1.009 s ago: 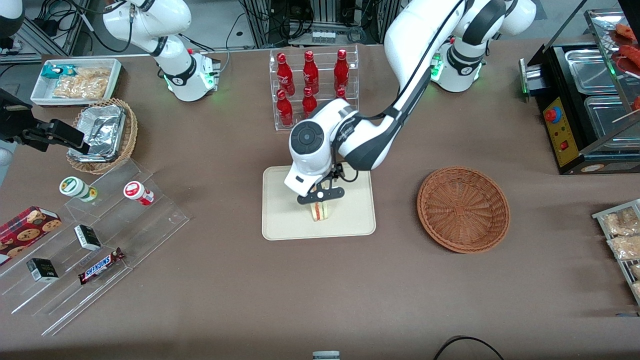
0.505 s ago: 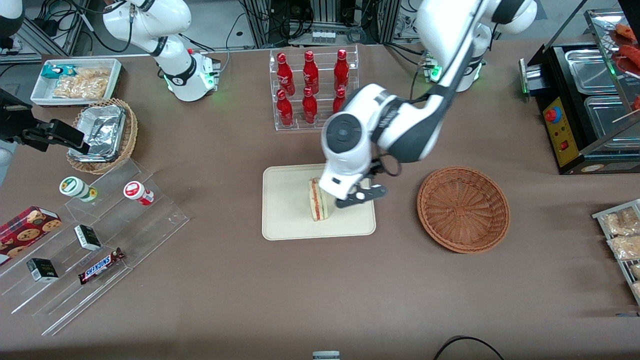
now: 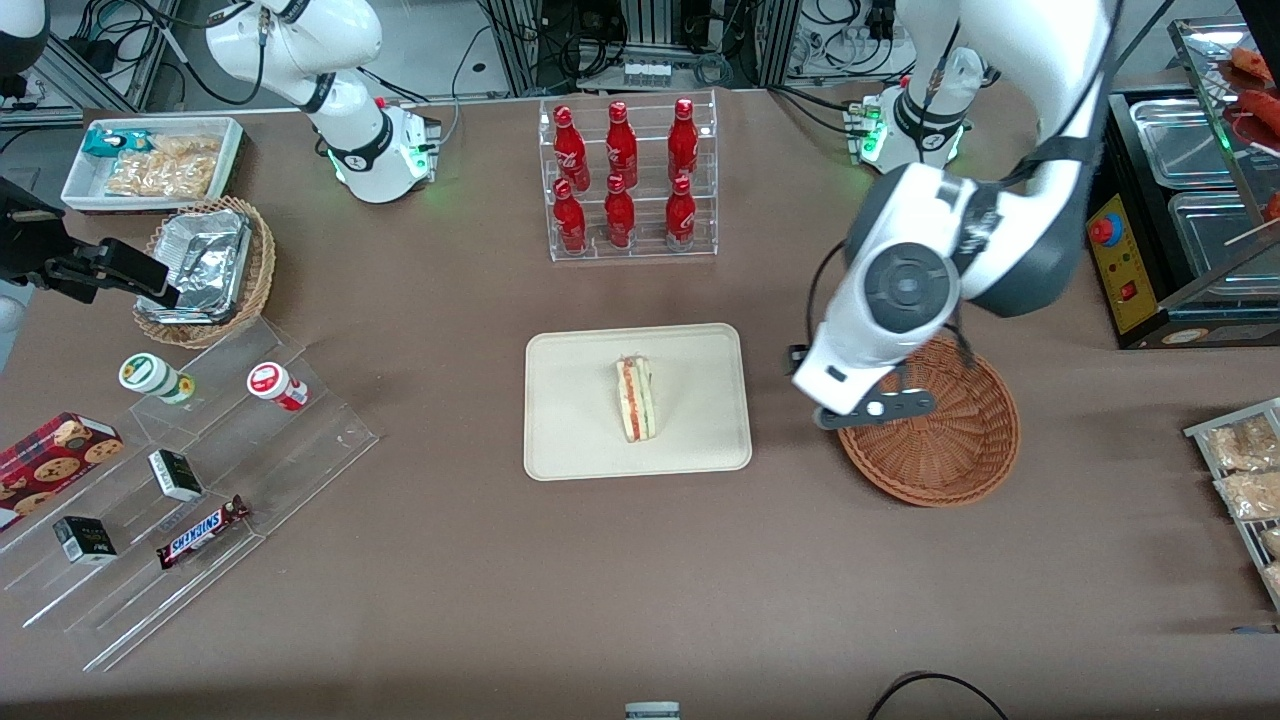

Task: Place sandwich from basket to tray

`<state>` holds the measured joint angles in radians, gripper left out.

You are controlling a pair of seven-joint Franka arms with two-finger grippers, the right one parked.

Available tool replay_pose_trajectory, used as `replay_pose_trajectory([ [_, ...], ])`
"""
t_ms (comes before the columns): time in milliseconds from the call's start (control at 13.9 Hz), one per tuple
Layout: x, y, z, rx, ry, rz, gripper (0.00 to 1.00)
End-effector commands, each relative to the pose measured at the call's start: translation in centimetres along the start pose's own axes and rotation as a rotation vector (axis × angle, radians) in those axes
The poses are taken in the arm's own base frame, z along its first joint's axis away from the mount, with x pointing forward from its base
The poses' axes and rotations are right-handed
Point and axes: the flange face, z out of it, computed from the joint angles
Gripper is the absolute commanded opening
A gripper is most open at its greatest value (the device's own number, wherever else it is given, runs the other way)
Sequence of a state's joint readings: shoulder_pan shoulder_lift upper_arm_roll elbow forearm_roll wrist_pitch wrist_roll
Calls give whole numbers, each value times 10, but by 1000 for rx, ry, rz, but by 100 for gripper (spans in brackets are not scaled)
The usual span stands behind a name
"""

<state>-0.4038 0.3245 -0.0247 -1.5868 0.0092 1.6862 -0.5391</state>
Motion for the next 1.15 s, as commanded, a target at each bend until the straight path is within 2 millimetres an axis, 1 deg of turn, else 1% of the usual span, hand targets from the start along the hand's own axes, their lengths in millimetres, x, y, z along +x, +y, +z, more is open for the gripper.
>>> replay_pose_trajectory([
  [0, -21, -46, -24, -16, -10, 48, 100],
  [72, -23, -68, -35, -19, -20, 64, 100],
  [144, -23, -95, -46, -20, -43, 98, 100],
  [216, -25, -117, -55, -28, -53, 128, 100],
  [288, -30, -132, -65, -35, -52, 158, 100],
  [360, -32, -154, -77, -44, -48, 187, 100],
  [577, -39, -208, -104, -60, -5, 217, 100],
  [721, -34, -235, -127, -69, 51, 210, 100],
  [793, -33, -246, -135, -72, 69, 191, 100],
  [865, -34, -253, -140, -75, 81, 179, 100],
  [937, -36, -255, -147, -74, 96, 175, 100],
  [1081, -36, -259, -150, -50, 109, 169, 100],
])
